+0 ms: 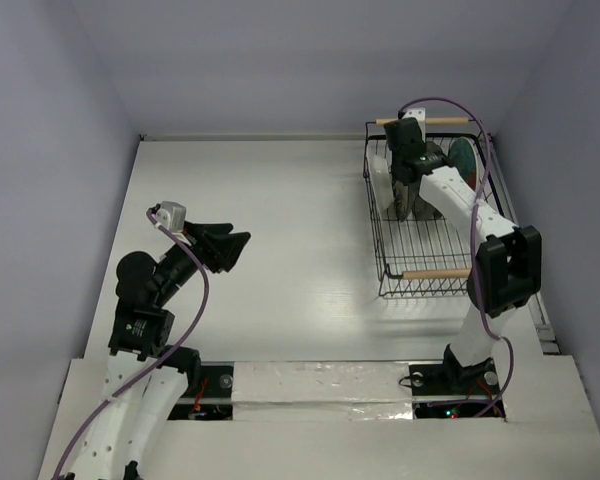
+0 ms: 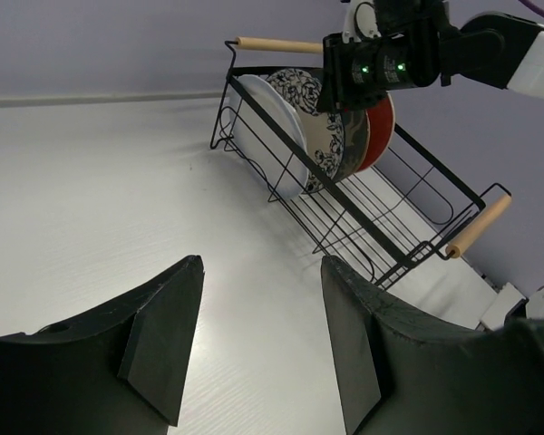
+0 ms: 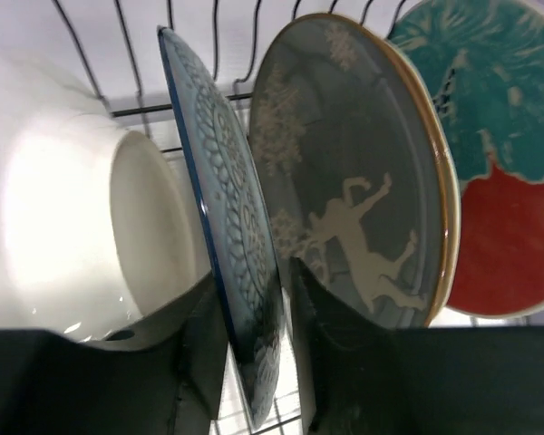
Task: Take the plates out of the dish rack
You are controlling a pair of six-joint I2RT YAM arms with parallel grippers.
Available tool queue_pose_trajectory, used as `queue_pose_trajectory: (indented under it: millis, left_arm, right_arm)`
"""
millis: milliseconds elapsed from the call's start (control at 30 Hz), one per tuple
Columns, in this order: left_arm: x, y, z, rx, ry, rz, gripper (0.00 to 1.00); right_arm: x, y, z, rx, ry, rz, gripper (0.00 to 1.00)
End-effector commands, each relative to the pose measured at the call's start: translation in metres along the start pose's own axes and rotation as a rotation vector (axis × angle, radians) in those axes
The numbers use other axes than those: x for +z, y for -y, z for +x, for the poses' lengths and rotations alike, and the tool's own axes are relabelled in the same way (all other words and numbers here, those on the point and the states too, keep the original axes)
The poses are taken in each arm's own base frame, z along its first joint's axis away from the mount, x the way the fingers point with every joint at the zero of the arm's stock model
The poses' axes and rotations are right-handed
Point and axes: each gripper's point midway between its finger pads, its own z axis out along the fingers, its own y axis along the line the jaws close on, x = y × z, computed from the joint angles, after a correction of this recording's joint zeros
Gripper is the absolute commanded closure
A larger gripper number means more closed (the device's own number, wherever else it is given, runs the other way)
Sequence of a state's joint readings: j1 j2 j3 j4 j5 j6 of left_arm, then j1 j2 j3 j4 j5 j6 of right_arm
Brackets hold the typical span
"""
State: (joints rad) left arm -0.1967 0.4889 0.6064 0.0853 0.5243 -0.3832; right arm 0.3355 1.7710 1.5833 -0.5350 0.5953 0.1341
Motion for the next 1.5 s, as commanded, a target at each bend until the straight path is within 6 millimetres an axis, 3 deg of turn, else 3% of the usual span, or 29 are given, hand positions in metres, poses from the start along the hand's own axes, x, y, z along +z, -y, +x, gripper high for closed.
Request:
queue_pose_trajectory:
  millis: [0,167,400,567,767,1000,1033,1100,1200,1233,1300,1433,1467]
  left_arm:
    - [-0.003,0.021,-0.026,0.048,0.072,0.069,0.48]
    - [-0.006,0.024,-0.028,0.053,0.081,0.073,0.48]
    - [-0.010,0.022,-0.030,0.059,0.097,0.039,0.48]
    - [-0.011,0.028,-0.030,0.062,0.097,0.059,0.48]
    - [-0.013,0.028,-0.031,0.064,0.100,0.052,0.48]
    - [-0.013,0.027,-0.030,0.061,0.097,0.040,0.48]
    - [-0.013,0.026,-0.029,0.062,0.096,0.038,0.48]
    - [-0.013,0.025,-0.029,0.062,0.097,0.030,0.48]
    - [-0.012,0.020,-0.030,0.056,0.099,0.000,0.48]
    - [-0.011,0.017,-0.029,0.051,0.097,-0.011,0.48]
    - [-0.010,0.011,-0.028,0.045,0.092,-0.044,0.48]
    - [-0.011,0.008,-0.031,0.046,0.098,-0.068,0.48]
    - [-0.012,0.007,-0.032,0.048,0.102,-0.073,0.49]
  right_arm:
    - [-0.007,0.021,-0.021,-0.032,0.047,0.164,0.68]
    - [-0.013,0.032,-0.025,-0.086,0.051,0.263,0.75]
    - [-0.026,0.042,-0.036,-0.114,0.070,0.301,0.99]
    - [-0.036,0.050,-0.045,-0.127,0.086,0.351,1.00]
    - [-0.068,0.066,-0.074,-0.083,0.163,0.383,1.00]
    - [-0.119,0.086,-0.105,0.004,0.271,0.392,1.00]
    - [-0.131,0.096,-0.110,0.036,0.293,0.392,1.00]
    - [-0.151,0.097,-0.114,0.075,0.328,0.364,1.00]
    - [-0.200,0.117,-0.126,0.180,0.419,0.321,1.00]
    - [-0.201,0.113,-0.125,0.174,0.420,0.311,1.00]
    - [-0.227,0.123,-0.131,0.242,0.475,0.262,1.00]
    - [-0.262,0.090,-0.145,0.357,0.562,-0.055,1.00]
    - [-0.276,0.059,-0.152,0.385,0.584,-0.235,1.00]
